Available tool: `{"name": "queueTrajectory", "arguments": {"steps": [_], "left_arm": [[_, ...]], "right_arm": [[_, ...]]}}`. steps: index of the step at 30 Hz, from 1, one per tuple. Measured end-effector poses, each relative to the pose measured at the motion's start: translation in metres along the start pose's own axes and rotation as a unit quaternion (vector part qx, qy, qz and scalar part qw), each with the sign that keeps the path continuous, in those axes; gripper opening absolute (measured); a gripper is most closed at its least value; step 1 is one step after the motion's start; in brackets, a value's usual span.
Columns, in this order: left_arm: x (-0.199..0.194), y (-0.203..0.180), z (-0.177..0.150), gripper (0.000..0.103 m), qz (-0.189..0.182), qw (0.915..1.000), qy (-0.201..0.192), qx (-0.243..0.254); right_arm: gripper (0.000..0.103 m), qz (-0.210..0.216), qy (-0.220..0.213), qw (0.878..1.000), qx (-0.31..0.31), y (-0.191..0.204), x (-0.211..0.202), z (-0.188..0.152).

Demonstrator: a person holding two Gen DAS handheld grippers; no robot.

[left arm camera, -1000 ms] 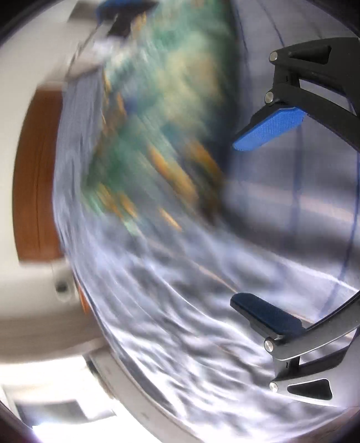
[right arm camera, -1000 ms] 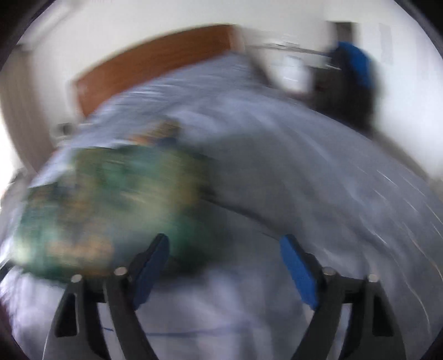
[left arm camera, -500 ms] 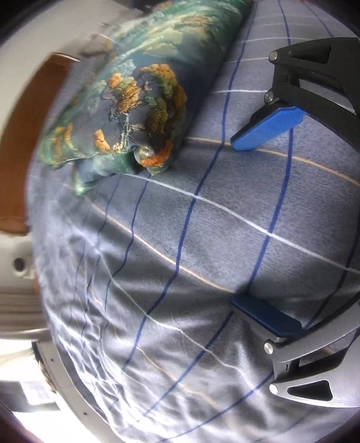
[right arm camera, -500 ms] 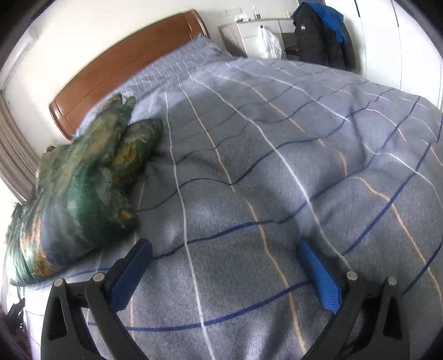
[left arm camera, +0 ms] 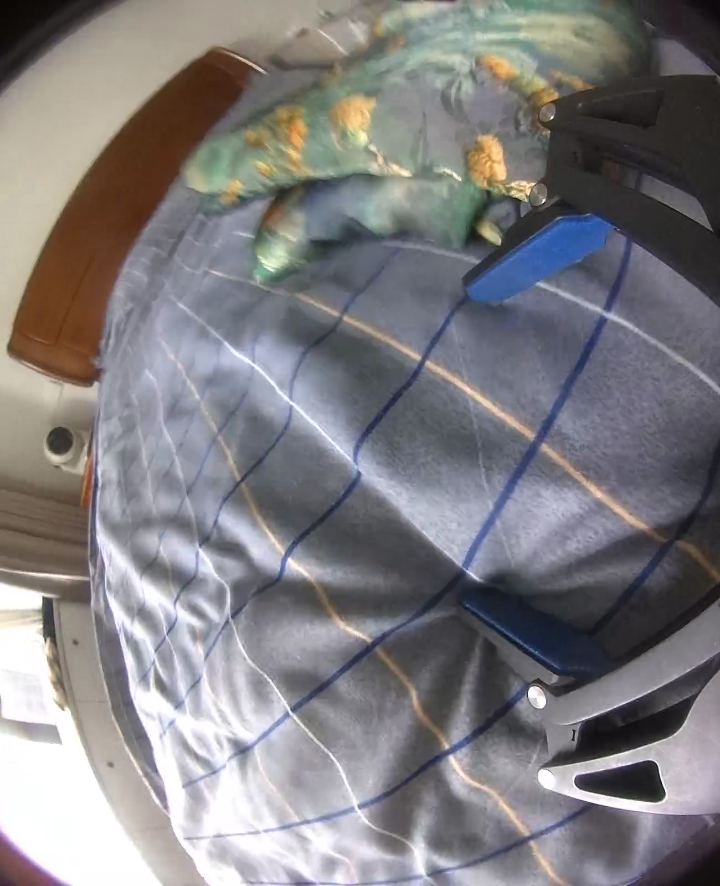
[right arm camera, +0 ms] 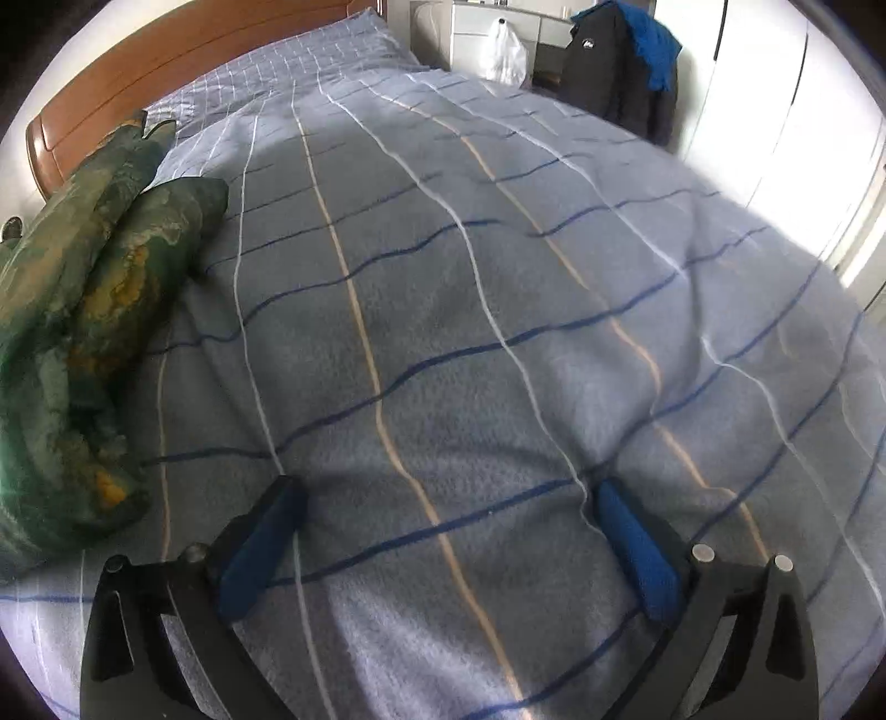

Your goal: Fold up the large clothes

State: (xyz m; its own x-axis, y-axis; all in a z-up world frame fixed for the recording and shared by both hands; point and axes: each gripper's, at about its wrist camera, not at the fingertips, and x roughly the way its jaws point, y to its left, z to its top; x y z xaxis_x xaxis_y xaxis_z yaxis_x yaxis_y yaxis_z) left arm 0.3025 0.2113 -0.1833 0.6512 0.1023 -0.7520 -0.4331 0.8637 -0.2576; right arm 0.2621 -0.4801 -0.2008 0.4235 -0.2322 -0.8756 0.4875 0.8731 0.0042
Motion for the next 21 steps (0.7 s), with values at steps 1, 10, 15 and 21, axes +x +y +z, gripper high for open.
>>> {"name": "queueTrajectory", "arguments": {"steps": [1,10,15,21], "left_arm": [[0.002,0.0,0.0,0.103,0.002,1.0,0.005,0.0],[0.011,-0.004,0.0,0.103,0.02,0.9997,0.009,0.012],[0.01,-0.004,-0.001,0.103,0.019,0.9997,0.009,0.011],[0.01,-0.004,-0.001,0.103,0.019,0.9997,0.009,0.011]], "right_arm": [[0.103,0.002,0.005,1.0,0.0,0.001,0.002,0.001],[0.103,0.005,0.006,1.0,0.002,-0.001,0.002,0.001],[0.103,0.006,0.006,1.0,0.002,-0.003,0.004,0.002],[0.103,0.005,0.006,1.0,0.002,-0.002,0.003,0.001]]}}
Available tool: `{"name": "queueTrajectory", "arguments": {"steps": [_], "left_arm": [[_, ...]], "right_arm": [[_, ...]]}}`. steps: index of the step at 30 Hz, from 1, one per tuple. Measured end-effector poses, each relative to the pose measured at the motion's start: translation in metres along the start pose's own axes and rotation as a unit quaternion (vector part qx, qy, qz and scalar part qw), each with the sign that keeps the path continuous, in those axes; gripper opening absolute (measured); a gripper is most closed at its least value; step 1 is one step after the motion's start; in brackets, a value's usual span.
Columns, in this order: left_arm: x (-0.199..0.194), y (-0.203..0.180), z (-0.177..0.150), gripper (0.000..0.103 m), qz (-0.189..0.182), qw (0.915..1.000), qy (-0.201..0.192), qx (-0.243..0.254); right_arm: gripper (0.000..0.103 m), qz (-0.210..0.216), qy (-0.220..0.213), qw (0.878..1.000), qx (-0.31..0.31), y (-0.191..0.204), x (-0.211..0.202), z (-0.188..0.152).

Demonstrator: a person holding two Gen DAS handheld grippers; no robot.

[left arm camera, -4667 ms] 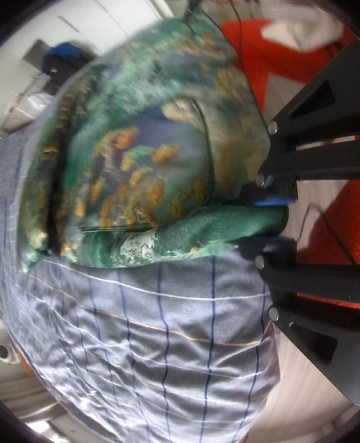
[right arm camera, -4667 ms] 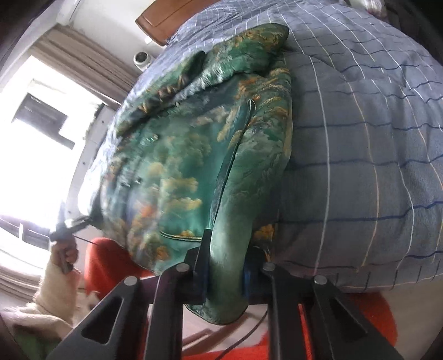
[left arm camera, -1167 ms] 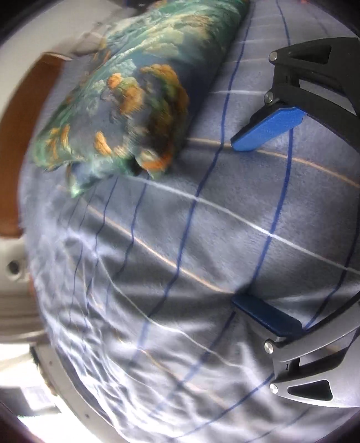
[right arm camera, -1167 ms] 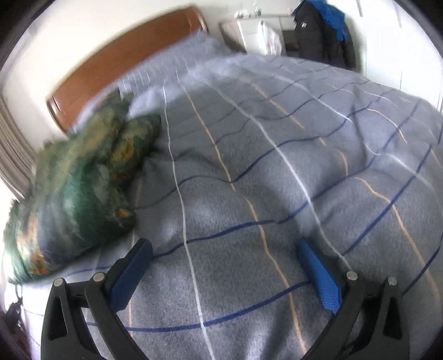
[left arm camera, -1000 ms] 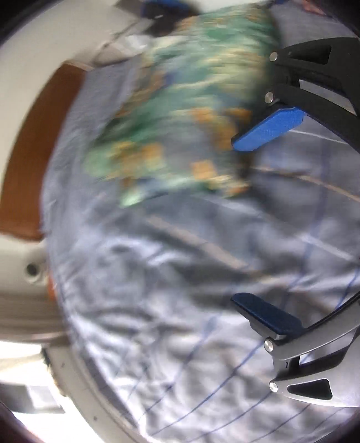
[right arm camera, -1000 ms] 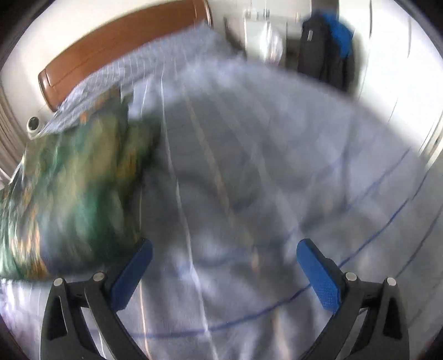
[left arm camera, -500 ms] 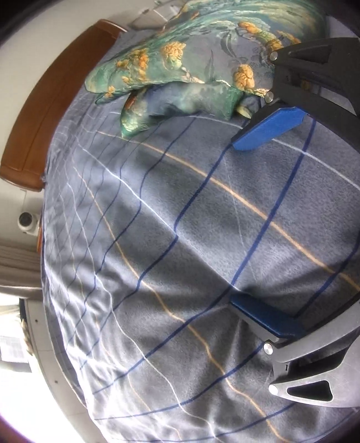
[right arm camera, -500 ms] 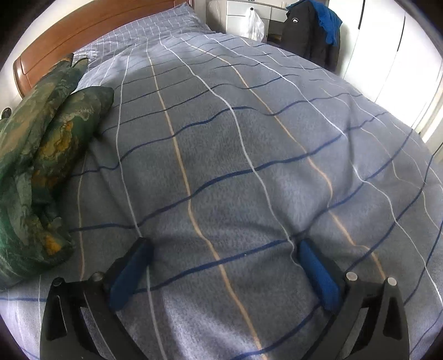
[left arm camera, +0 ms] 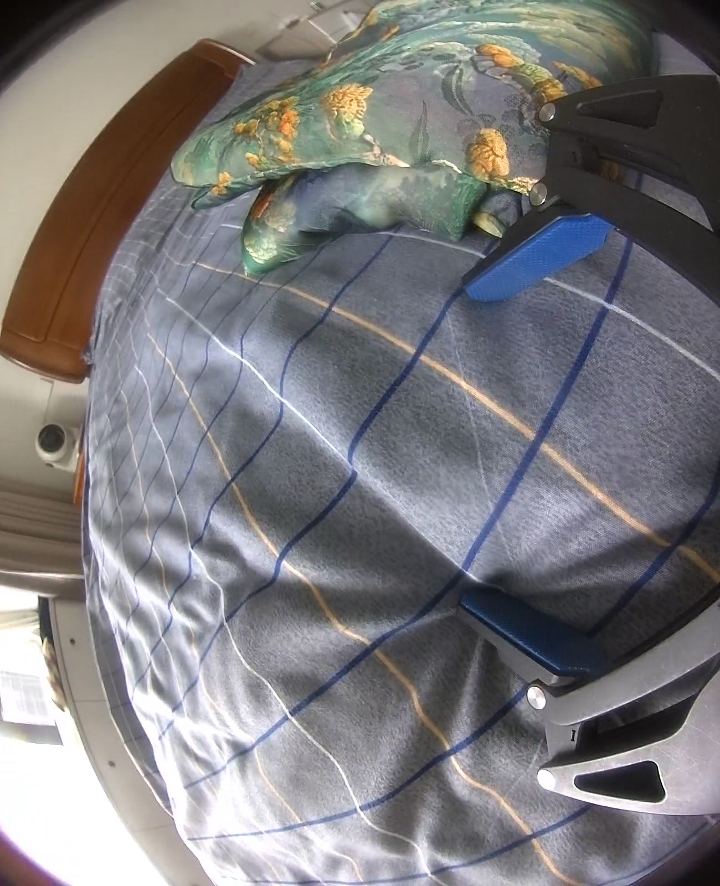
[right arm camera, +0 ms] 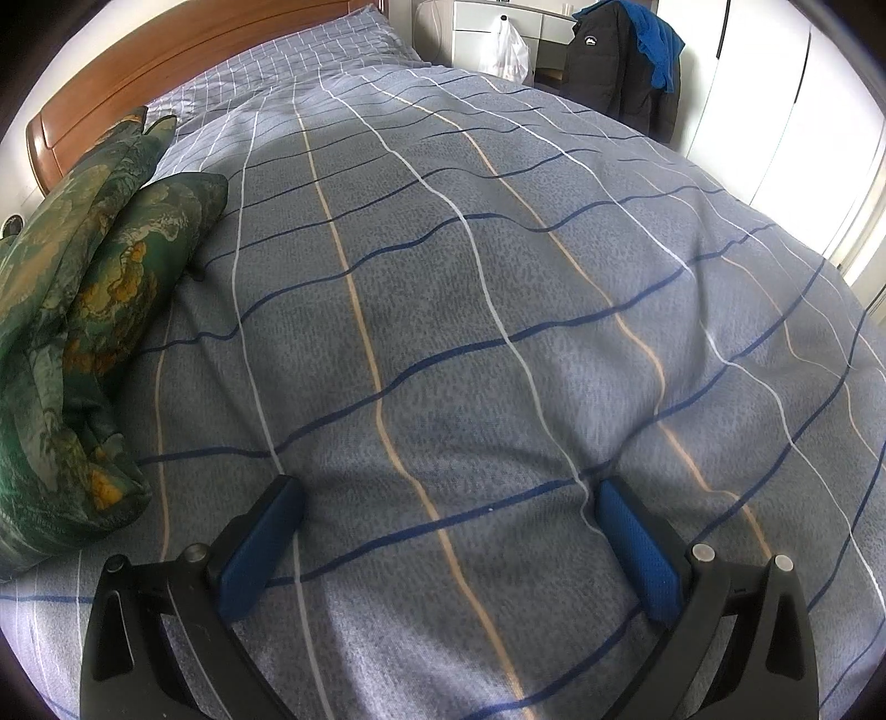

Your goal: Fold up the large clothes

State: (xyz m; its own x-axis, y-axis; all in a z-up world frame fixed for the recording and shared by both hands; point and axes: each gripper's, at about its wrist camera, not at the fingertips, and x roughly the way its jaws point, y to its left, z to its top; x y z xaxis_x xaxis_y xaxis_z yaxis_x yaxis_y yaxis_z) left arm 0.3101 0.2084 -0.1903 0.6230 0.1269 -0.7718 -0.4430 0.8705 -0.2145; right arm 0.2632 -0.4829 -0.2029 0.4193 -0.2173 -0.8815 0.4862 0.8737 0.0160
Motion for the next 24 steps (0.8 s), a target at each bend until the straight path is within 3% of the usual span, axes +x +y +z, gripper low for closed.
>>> {"name": "queueTrajectory", "arguments": {"steps": [24], "left_arm": [[-0.0018,-0.0005,0.0002,0.103,0.0,1.0,-0.001,0.0]], "right_arm": [[0.103,0.0,0.0,1.0,0.0,0.0,-0.0003,0.0001]]}}
